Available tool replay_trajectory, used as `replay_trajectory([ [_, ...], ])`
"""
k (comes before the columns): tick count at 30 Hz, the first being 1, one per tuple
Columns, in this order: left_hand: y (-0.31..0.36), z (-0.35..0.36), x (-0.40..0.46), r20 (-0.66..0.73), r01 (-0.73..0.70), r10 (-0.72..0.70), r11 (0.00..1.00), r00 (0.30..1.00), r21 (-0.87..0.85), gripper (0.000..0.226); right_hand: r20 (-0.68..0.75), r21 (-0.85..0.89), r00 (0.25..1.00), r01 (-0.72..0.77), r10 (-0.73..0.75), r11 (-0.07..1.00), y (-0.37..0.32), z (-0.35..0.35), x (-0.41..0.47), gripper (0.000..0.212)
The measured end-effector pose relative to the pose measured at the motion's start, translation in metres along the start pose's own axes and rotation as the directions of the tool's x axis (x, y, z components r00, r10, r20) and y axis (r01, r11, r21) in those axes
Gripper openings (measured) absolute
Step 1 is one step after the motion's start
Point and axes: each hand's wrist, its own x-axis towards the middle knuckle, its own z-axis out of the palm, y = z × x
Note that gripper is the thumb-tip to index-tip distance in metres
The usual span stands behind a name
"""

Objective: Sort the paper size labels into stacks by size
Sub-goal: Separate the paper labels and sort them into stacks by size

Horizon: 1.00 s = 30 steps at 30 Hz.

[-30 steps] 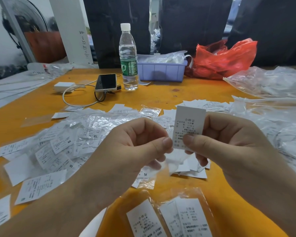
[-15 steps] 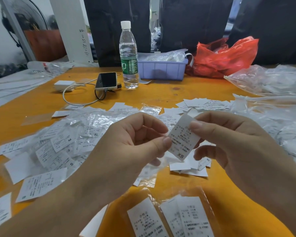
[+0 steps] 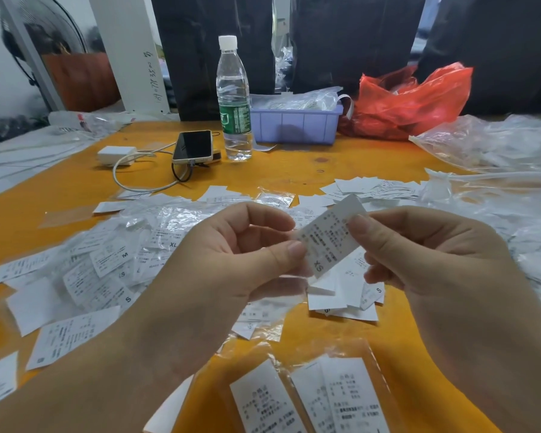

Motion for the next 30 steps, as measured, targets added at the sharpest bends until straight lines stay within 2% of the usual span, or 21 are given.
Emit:
replay_trajectory([
  [5,-0.002,-0.001,0.001,-0.021,-0.03,0.03,1.0,0.999,0.006,0.02,0.149,-0.008,0.986,-0.071,0.072,0.997,0.002,0.002,-0.001,0.028],
  [11,-0.002,-0.002,0.0,-0.052,-0.085,0.092,0.99,0.994,0.113,0.024,0.308,-0.019,0.945,-0.109,0.11,0.994,0.008,0.002,0.001,0.018],
  [14,-0.002,-0.002,-0.001,-0.069,-0.089,0.099,0.987,0.993,0.136,0.026,0.395,-0.025,0.903,-0.173,0.168,0.985,0.011,0.002,0.001,0.018],
  [18,-0.003,0.0,-0.001,-0.014,-0.07,0.073,0.988,0.997,0.14,0.024,0.501,-0.026,0.839,-0.231,0.212,0.973,0.011,0.005,-0.001,0.014],
  [21,-0.004,0.0,-0.001,0.012,-0.067,0.066,0.986,0.998,0.15,0.016,0.502,0.004,0.845,-0.218,0.186,0.976,0.01,0.005,0.0,0.01],
  [30,-0.001,-0.003,0.002,0.069,0.061,-0.079,0.972,0.994,0.226,0.016,0.375,0.076,0.922,-0.133,0.095,0.988,0.007,-0.001,0.005,0.015],
])
